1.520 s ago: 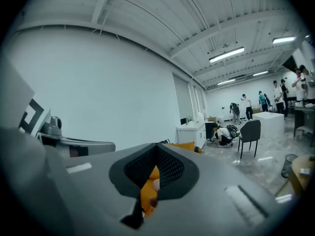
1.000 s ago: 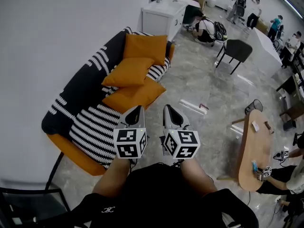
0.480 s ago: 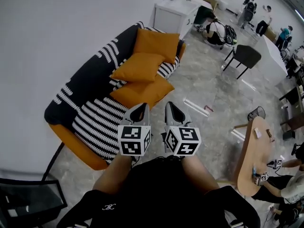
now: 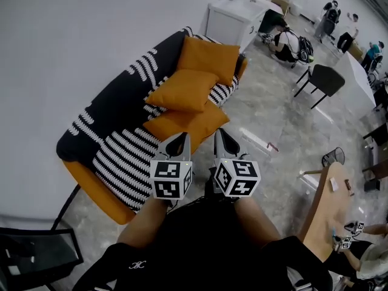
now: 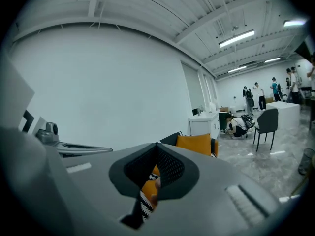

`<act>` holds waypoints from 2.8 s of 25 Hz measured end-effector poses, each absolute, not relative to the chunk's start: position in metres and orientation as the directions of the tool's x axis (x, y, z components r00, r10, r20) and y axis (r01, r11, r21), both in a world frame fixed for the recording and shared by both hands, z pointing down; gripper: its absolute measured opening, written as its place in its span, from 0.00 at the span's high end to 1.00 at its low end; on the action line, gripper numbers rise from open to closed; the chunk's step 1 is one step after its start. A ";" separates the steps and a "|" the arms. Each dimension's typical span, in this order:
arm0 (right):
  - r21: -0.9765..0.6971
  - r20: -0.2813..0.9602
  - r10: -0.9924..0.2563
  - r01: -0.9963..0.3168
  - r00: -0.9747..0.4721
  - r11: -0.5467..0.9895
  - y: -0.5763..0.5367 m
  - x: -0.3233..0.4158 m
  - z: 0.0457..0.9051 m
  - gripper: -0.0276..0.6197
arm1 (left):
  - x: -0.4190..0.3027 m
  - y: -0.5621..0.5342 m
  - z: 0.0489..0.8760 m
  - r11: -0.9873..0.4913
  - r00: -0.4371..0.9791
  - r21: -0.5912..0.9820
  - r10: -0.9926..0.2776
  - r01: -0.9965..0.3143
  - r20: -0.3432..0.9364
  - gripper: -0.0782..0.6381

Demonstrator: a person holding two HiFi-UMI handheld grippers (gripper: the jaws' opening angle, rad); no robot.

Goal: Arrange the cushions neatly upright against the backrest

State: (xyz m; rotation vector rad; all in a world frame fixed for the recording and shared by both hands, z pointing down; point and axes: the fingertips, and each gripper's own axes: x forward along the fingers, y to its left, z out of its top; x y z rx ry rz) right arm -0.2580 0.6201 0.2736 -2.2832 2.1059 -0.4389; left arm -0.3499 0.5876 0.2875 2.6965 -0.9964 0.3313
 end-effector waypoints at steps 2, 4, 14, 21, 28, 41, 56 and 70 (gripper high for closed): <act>-0.200 0.197 -0.979 -0.976 0.046 -0.086 0.592 -0.239 0.284 0.94 | -0.333 0.562 0.298 -0.729 0.731 0.144 -0.611 -0.669 0.302 0.88; -0.209 0.196 -0.980 -0.975 0.034 -0.075 0.558 -0.215 0.295 0.94 | -0.311 0.530 0.309 -0.720 0.717 0.131 -0.623 -0.682 0.312 0.88; -0.269 0.238 -0.971 -0.962 -0.010 -0.056 0.396 -0.074 0.303 0.94 | -0.182 0.380 0.317 -0.662 0.668 0.157 -0.655 -0.733 0.353 0.88; -0.291 0.308 -0.951 -0.954 -0.027 -0.067 0.310 0.000 0.325 0.94 | -0.134 0.296 0.344 -0.591 0.611 0.201 -0.659 -0.781 0.439 0.88; -0.297 0.396 -0.914 -0.954 -0.085 -0.040 0.252 0.043 0.371 0.94 | -0.107 0.238 0.381 -0.507 0.540 0.221 -0.659 -0.833 0.524 0.88; -0.194 0.570 -0.802 -0.978 -0.180 0.082 0.138 0.124 0.501 0.94 | -0.080 0.186 0.494 -0.362 0.392 0.213 -0.546 -0.907 0.740 0.77; -0.188 0.754 -0.610 -0.970 -0.244 0.155 0.041 0.145 0.668 0.64 | -0.111 0.240 0.680 -0.300 0.225 0.139 -0.275 -0.944 0.935 0.28; 0.120 0.922 -0.385 -0.926 -0.030 0.357 -0.016 0.196 0.810 0.52 | -0.166 0.216 0.711 -0.185 0.130 0.074 -0.315 -0.980 0.940 0.63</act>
